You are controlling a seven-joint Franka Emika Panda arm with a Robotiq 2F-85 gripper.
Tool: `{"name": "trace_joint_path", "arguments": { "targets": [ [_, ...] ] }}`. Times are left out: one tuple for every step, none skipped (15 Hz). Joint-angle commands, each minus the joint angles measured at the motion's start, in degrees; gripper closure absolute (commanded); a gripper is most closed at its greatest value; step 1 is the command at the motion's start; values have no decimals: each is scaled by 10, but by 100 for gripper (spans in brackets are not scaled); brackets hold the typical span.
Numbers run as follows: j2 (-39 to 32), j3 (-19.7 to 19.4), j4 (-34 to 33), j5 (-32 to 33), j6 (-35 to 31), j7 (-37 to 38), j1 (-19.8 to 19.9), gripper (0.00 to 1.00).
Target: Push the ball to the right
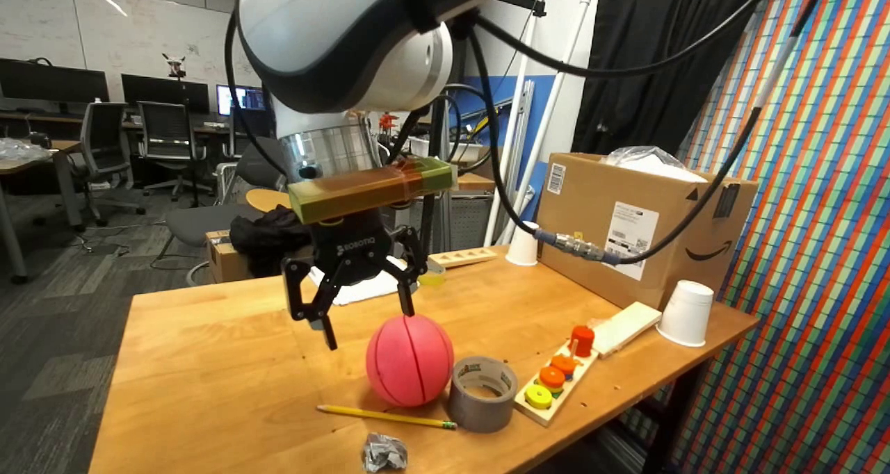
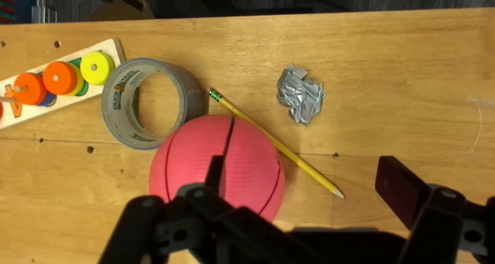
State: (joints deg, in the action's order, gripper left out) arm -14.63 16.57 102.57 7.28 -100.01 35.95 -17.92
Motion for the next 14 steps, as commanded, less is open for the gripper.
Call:
{"name": "trace_joint_path", "arguments": {
  "targets": [
    [-55,-35,-55,-46,49,40,-1,0],
    [-71,-42,-66,-62,65,41,1,0],
    [-80,-50,-72,-80,83,42,3,0],
    [-91,-58,-81,-92,103,52,3,0],
    [-98,-64,-88,-105,116,58,5,0],
    [-104,-69,-92,-113,121,59,5,0],
    [-107,-74,-94,-116,121,62,4,0],
    [-99,-81,-86,-100,102,67,1,0],
    [-91,-88,-77,-91,92,72,0,0],
    [-71,-99,-54,-70,75,86,1,0],
    [-58,-108,-39,-51,64,94,4,0],
    [-37,-120,-11,-32,52,108,11,0],
    [-23,-129,8,-16,43,120,18,0],
    [-5,-141,34,-1,33,129,28,0]
  ]
}}
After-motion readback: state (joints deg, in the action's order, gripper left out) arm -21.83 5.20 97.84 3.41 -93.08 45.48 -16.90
